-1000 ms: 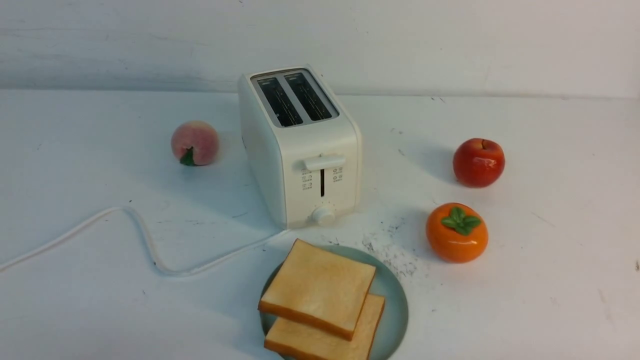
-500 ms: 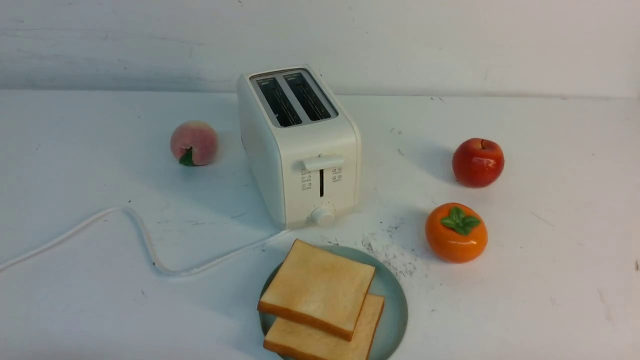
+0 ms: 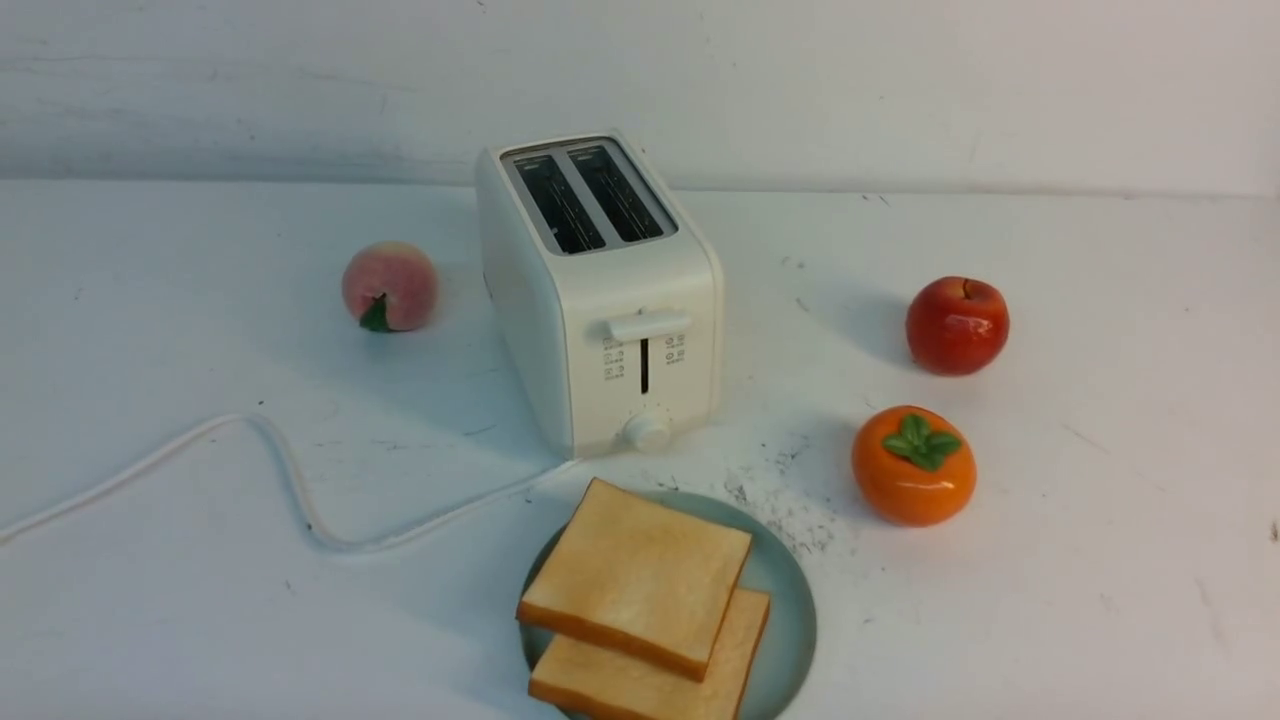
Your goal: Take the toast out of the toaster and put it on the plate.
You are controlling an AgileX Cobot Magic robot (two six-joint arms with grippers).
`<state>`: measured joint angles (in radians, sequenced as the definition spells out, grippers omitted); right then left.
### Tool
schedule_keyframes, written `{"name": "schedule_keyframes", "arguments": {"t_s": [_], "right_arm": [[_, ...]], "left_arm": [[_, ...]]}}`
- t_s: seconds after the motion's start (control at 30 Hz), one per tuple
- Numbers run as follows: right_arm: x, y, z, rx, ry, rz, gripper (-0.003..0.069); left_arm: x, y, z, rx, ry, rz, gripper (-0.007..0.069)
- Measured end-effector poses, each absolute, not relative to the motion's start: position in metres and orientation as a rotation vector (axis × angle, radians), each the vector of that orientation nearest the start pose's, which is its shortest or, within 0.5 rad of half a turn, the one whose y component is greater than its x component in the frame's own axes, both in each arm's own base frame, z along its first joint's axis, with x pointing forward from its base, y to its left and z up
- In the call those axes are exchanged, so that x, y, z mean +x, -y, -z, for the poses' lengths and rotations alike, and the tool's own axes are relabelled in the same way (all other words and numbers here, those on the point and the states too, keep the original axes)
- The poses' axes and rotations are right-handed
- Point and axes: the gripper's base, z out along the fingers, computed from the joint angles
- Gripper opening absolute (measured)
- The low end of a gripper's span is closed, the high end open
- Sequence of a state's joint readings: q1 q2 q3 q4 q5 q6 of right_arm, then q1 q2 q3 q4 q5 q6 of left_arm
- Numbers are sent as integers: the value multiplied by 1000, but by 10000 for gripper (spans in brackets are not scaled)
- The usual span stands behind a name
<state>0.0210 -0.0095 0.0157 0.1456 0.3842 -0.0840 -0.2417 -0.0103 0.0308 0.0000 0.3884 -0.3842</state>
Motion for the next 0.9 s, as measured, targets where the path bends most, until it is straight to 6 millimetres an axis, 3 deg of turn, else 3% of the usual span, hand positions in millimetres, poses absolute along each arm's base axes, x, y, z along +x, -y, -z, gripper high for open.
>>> {"name": "schedule_keyframes", "arguments": {"t_s": [0.9], "right_arm": [[52,-6,-174,-9,-1871,-101,130]], "left_arm": [[52,8,-168,-222,-1897,363,71]]}}
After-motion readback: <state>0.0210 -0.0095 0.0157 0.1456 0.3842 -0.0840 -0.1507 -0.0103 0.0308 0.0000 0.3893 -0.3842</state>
